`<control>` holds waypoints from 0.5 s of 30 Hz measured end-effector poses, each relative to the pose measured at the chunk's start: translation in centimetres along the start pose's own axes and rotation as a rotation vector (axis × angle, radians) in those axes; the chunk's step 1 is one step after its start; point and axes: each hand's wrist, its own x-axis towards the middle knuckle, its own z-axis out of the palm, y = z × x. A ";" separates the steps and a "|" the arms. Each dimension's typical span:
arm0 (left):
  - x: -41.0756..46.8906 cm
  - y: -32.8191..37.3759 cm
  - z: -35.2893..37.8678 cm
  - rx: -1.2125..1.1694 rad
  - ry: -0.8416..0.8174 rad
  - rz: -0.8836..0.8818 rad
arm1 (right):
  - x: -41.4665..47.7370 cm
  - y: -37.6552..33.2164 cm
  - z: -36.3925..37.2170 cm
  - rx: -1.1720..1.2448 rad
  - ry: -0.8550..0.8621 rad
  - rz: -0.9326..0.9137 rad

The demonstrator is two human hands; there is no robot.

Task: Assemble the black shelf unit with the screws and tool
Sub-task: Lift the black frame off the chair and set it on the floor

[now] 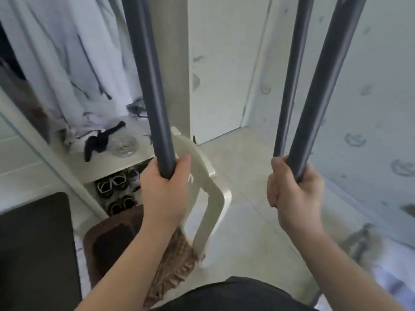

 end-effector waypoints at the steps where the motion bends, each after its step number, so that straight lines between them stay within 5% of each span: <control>1: 0.3 -0.2 1.8 -0.002 -0.042 0.000 | 0.5 -0.1 -1.3 -0.010 0.041 -0.017; 15: 0.3 -8.6 29.0 0.113 -0.400 -0.187 | 11.0 7.5 -23.3 -0.127 0.417 0.140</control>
